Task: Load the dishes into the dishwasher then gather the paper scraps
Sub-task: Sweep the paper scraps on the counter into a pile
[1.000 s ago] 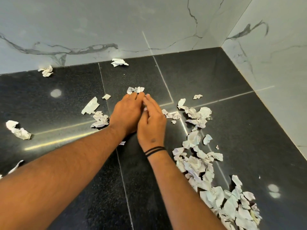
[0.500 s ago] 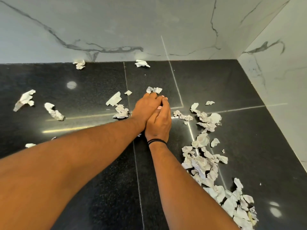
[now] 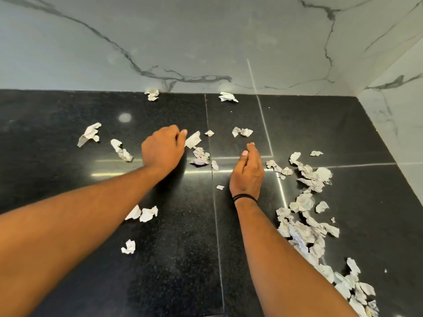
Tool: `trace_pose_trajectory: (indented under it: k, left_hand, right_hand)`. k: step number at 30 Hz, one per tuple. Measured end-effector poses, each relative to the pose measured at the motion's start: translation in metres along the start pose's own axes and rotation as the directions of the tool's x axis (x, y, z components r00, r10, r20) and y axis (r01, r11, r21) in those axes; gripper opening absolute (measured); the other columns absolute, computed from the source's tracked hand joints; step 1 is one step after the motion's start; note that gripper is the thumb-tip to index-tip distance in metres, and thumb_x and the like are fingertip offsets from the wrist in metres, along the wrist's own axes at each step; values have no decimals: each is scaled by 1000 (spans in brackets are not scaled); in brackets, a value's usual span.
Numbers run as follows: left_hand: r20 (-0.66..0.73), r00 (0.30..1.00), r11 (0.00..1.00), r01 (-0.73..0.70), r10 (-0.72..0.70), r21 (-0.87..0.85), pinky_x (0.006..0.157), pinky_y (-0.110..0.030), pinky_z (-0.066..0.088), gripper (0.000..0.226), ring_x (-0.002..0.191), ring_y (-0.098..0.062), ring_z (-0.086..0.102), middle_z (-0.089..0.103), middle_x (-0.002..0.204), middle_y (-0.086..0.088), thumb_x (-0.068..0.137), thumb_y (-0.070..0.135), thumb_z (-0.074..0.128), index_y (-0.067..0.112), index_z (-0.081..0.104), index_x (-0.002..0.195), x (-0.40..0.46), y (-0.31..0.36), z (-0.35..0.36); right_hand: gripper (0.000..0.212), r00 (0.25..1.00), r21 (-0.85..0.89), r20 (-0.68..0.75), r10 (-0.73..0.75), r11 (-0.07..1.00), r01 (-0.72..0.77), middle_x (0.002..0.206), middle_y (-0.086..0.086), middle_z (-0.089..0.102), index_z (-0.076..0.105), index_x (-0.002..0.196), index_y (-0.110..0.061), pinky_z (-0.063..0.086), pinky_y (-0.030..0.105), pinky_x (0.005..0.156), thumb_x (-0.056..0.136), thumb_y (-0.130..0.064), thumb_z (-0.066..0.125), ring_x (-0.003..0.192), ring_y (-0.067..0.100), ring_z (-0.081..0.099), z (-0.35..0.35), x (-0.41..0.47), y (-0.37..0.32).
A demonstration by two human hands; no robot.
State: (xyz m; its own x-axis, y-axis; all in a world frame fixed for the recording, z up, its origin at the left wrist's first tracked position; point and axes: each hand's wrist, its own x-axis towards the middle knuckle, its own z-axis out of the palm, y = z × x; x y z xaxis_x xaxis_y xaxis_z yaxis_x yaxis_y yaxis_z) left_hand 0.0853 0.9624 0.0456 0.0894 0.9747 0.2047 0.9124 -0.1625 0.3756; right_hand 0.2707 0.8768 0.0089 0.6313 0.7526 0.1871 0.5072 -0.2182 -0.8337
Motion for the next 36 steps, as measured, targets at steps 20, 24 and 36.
trace_pose_trajectory:
  k: [20, 24, 36]
  left_hand:
    - [55, 996, 990, -73, 67, 121, 56, -38, 38, 34, 74, -36, 61, 62, 89, -14, 108, 39, 34, 13, 51, 95, -18, -39, 19]
    - [51, 996, 989, -85, 79, 123, 56, -38, 36, 34, 75, -38, 62, 63, 90, -16, 108, 38, 35, 11, 52, 96, -18, -39, 19]
    - [79, 994, 986, -92, 81, 138, 56, -38, 36, 35, 77, -36, 63, 63, 93, -16, 108, 38, 34, 10, 53, 101, -18, -39, 19]
  right_hand:
    - [64, 899, -369, 429, -88, 891, 263, 167, 2, 9, 22, 158, -12, 5, 44, 126, 105, -48, 23, 155, 17, -2, -26, -95, -13]
    - [75, 817, -560, 576, -36, 711, 426, 168, 4, -1, 12, 160, -14, 2, 45, 126, 102, -61, 13, 154, 22, -12, -31, -108, -15]
    - [68, 852, -595, 524, 4, 717, 362, 168, 4, -4, 10, 160, -12, 0, 44, 123, 105, -51, 21, 154, 28, -11, -24, -63, -30]
